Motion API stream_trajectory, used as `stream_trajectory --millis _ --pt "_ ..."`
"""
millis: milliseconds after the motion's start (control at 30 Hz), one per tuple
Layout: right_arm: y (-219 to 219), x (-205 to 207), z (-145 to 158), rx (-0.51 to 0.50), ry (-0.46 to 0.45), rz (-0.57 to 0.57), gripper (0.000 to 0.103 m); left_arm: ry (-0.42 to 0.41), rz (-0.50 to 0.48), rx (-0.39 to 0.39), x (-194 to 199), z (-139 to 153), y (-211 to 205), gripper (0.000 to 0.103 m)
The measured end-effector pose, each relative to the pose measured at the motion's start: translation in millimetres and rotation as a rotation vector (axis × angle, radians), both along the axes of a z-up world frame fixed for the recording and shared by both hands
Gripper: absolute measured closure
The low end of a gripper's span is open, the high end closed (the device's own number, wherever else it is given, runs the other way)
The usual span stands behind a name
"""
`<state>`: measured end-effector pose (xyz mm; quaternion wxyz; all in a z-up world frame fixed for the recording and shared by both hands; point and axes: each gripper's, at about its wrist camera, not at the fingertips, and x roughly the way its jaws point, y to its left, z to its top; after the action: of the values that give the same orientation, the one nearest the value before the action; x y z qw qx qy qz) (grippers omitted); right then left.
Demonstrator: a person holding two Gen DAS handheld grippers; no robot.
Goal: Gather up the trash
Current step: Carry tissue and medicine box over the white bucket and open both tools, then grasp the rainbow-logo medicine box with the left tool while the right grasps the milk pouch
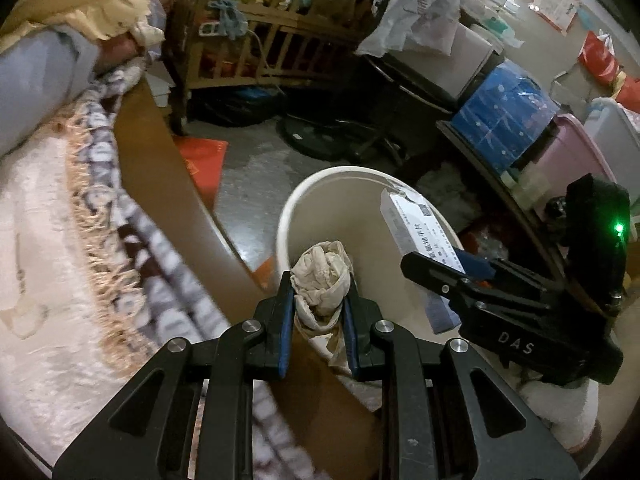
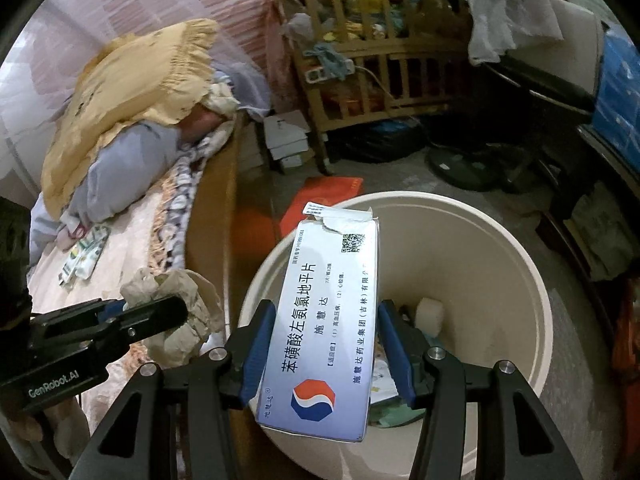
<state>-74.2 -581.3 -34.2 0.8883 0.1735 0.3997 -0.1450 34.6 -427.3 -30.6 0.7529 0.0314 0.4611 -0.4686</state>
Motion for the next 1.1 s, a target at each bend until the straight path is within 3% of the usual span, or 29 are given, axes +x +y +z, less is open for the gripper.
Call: stream_trajectory --millis 167,333,433,567,700,1100 --pt "-12.9 -2.9 -4.0 0.008 0.006 -0.036 0.053 0.042 -0.031 -0.022 1.8 -7.3 -17.8 0.082" --pt "-27.6 -6.1 -5.7 0.008 0.011 -0.101 0.048 0.078 -0.048 -0.042 2.1 -12.7 -25.1 0.051" --pt "-32.1 -9.9 -4.8 0.022 -0.003 -0.126 0.037 0.062 -0.044 -0.031 2.0 -12.0 -21.6 0.05" --pt "-25.0 -6.9 -2.7 0.02 -0.006 -0.103 0.037 0.042 -0.003 -0.011 5.6 -8.5 -4.7 0.05" --pt "-5.1 1.5 -0.5 0.032 -0.022 -0.043 0.037 -0.038 0.072 0.035 10.9 -0.8 22.9 0.05" --pt "98.6 60.6 2.2 0.031 -0.015 0.201 0.037 -0.156 0.309 0.132 45.1 1.6 144.4 0.05"
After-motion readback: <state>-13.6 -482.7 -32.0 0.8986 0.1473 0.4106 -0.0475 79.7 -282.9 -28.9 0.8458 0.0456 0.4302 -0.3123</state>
